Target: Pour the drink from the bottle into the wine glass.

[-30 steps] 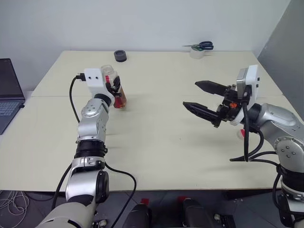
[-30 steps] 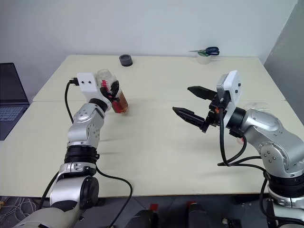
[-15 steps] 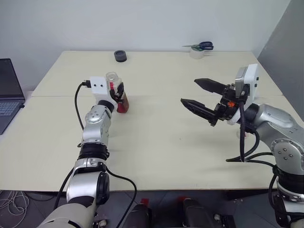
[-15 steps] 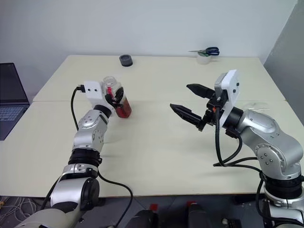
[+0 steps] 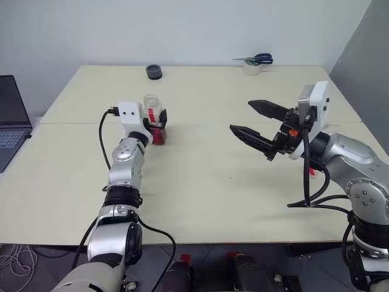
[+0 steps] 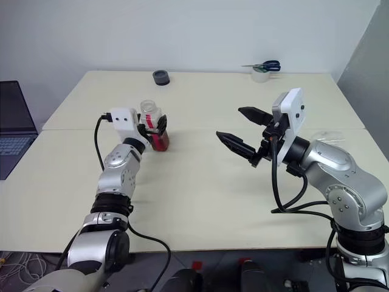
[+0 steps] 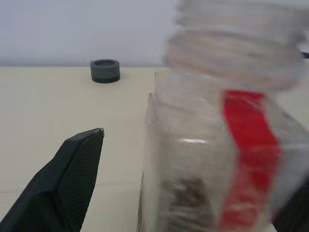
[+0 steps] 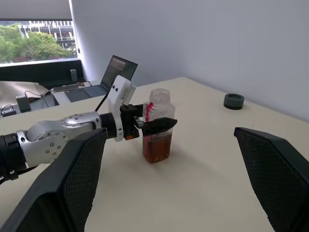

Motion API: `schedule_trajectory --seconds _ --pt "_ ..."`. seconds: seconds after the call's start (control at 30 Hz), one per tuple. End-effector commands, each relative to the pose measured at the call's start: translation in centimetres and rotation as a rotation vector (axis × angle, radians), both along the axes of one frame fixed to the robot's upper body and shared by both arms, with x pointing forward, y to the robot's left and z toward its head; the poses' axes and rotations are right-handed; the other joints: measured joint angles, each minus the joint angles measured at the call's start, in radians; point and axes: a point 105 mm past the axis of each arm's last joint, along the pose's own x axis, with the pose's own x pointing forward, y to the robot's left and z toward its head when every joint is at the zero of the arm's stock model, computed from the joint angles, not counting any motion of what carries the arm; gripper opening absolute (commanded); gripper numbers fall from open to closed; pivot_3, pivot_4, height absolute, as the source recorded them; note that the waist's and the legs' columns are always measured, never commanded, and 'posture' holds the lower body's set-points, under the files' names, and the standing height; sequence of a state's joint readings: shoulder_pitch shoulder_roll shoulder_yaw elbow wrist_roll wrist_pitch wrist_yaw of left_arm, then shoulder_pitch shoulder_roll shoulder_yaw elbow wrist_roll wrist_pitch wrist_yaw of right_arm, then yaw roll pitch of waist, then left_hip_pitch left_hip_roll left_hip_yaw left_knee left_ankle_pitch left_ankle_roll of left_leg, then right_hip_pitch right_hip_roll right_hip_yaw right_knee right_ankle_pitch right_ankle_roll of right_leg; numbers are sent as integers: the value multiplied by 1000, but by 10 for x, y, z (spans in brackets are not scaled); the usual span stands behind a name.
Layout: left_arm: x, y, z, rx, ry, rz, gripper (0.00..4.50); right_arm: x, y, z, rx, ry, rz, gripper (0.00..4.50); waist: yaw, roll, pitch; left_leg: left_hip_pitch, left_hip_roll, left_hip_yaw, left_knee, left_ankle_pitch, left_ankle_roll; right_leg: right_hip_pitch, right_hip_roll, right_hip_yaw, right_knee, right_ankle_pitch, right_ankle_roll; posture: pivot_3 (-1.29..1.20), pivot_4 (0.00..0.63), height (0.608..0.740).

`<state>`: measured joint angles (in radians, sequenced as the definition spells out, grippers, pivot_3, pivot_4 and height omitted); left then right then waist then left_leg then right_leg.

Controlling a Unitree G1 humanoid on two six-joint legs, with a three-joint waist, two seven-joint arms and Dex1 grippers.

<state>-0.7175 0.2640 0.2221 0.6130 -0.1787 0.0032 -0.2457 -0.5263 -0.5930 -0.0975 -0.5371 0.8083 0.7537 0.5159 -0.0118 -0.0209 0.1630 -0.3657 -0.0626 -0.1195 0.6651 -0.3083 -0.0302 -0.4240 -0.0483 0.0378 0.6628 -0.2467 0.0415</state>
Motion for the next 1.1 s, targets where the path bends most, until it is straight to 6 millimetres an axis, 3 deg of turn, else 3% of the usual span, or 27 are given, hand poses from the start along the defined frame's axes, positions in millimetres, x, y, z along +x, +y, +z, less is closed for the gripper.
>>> schedule_trajectory --seconds 0.03,0.23,0.5,0.6,0.77,0.87,0.97,1.1 --pt "-5 -5 7 3 -33 -3 4479 -7 1 11 2 -54 10 4500 1 0 0 0 0 0 0 0 0 0 0 0 0 0 0 0 150 740" --pt "-17 -10 -9 -6 7 4 4479 -10 1 8 4 -48 8 4500 1 0 0 0 0 0 0 0 0 0 0 0 0 0 0 0 150 740" --pt "-48 -14 -36 -28 91 28 4479 -16 -1 -3 10 -20 -25 4500 1 -1 -1 0 0 0 0 0 0 0 0 0 0 0 0 0 150 740" --pt "-63 -20 -51 -11 142 13 4479 -16 -9 -15 19 16 -81 4500 2 -1 -1 0 0 0 0 0 0 1 0 1 0 0 0 0 150 740" --pt "-86 -45 -59 38 196 -142 4479 -3 -35 -40 31 77 -283 4500 5 -1 -1 1 0 0 0 0 0 2 0 1 0 0 0 0 150 740" --pt "-100 -68 -47 70 179 -335 4479 12 -64 -56 79 141 -470 4500 5 -1 -1 2 1 0 0 0 0 2 1 1 0 0 0 0 150 740" --pt "-124 -99 -23 96 130 -627 4479 28 -98 -77 185 251 -709 4500 5 -1 -1 2 1 0 0 0 0 2 1 1 1 0 0 0 150 740" --pt "-148 -118 -1 131 98 -858 4479 40 -114 -92 404 399 -841 4500 2 1 -2 3 2 1 -1 0 0 2 2 2 1 0 0 0 150 740"
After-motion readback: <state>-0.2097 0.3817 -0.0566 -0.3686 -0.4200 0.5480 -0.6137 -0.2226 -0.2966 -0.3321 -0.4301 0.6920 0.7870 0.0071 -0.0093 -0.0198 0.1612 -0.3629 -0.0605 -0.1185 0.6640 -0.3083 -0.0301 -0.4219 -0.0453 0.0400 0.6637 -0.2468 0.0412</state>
